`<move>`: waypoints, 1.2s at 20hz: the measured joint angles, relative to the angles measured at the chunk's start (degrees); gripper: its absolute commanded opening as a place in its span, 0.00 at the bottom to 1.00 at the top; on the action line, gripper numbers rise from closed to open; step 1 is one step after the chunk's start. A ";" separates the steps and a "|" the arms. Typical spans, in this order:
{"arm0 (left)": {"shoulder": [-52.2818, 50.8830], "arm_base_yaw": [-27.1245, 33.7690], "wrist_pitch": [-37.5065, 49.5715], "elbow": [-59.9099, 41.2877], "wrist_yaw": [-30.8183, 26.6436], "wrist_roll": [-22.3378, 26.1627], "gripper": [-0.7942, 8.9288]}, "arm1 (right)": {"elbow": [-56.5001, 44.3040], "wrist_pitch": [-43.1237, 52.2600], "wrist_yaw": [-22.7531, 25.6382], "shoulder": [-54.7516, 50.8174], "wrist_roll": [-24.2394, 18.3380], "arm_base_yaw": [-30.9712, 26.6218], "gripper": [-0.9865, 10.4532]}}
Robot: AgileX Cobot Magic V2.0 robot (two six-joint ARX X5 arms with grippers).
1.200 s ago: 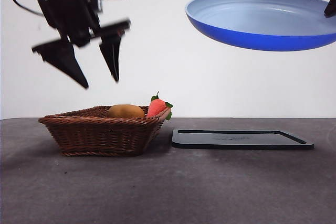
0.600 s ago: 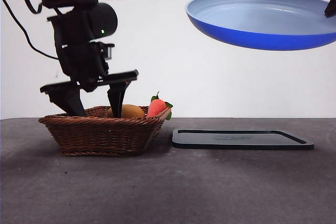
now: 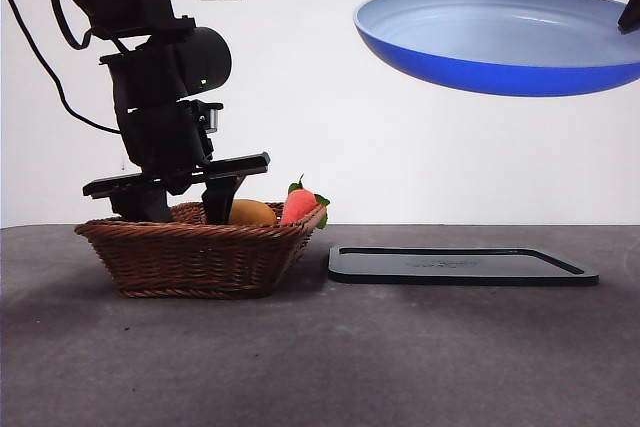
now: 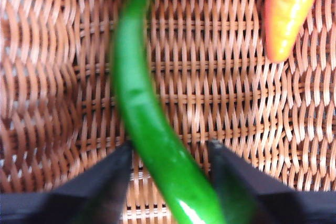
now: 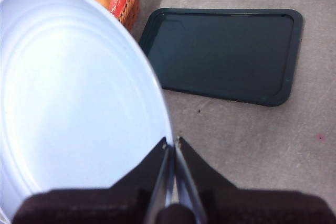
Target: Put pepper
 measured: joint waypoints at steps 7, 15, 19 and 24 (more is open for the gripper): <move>-0.02 0.04 0.17 0.15 4.76 -2.64 0.21 | 0.00 0.00 0.00 0.00 -0.04 0.00 0.09; -8.66 0.04 0.22 0.15 10.56 -3.10 0.21 | 0.00 0.00 0.00 0.13 -0.02 0.00 0.09; -14.32 -0.44 0.48 0.15 18.53 -3.10 0.21 | 0.00 0.02 0.00 3.85 1.05 0.00 0.09; -21.59 -5.07 0.90 0.17 23.61 -2.56 0.21 | 0.00 3.04 0.00 14.91 3.87 0.02 0.09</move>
